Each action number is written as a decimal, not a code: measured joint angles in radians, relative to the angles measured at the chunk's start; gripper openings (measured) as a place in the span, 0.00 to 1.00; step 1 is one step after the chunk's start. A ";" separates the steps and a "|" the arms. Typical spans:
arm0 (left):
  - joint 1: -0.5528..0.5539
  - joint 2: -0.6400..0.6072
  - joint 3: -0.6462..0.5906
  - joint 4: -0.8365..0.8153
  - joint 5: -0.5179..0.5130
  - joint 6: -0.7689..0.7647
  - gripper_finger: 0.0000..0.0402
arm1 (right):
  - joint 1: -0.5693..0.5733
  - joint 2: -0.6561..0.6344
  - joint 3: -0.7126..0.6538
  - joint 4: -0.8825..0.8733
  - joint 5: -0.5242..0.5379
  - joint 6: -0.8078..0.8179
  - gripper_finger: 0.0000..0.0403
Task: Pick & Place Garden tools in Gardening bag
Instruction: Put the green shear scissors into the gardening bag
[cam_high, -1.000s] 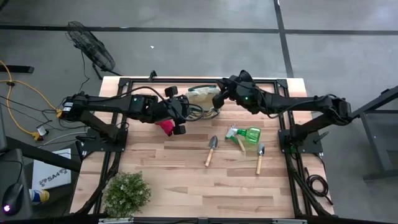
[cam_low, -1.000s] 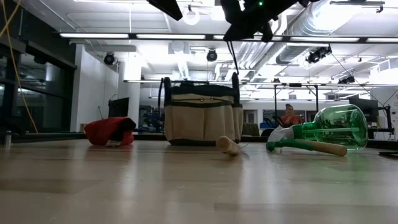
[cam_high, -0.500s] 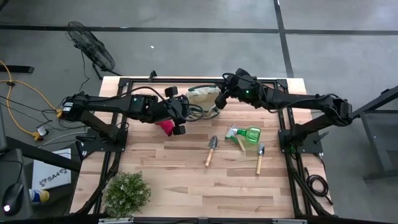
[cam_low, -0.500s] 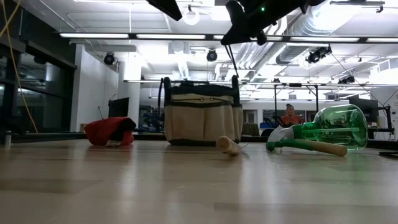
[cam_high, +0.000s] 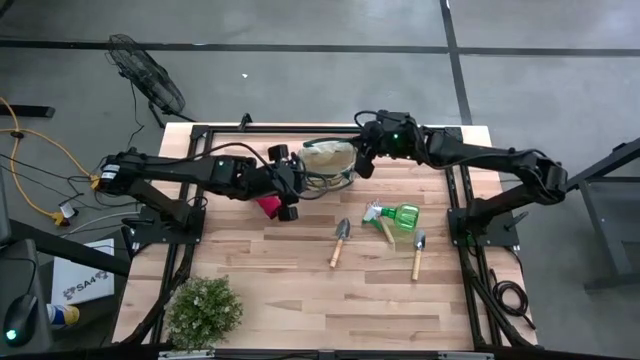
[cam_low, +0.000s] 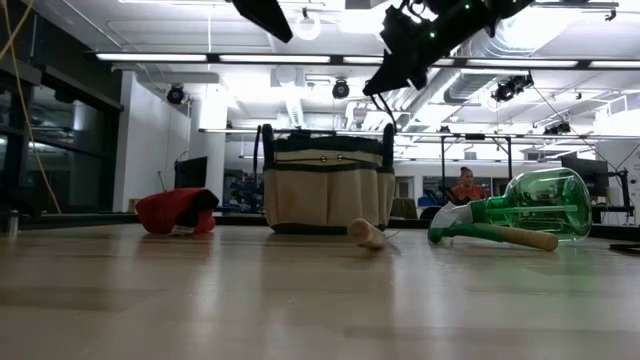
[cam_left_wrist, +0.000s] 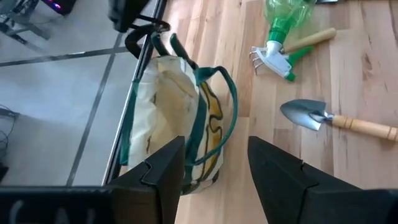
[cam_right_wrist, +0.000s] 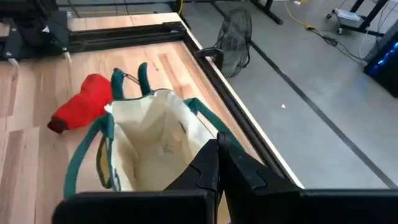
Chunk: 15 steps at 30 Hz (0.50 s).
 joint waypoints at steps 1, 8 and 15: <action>0.000 0.000 -0.014 0.014 0.001 0.000 0.42 | -0.004 0.000 0.000 -0.004 -0.024 0.000 0.01; 0.000 -0.029 -0.096 0.058 -0.016 -0.007 0.42 | -0.011 0.006 0.000 -0.082 0.044 0.020 0.01; 0.000 -0.201 -0.270 0.225 -0.013 -0.008 0.42 | -0.012 0.005 0.000 -0.098 0.081 0.055 0.01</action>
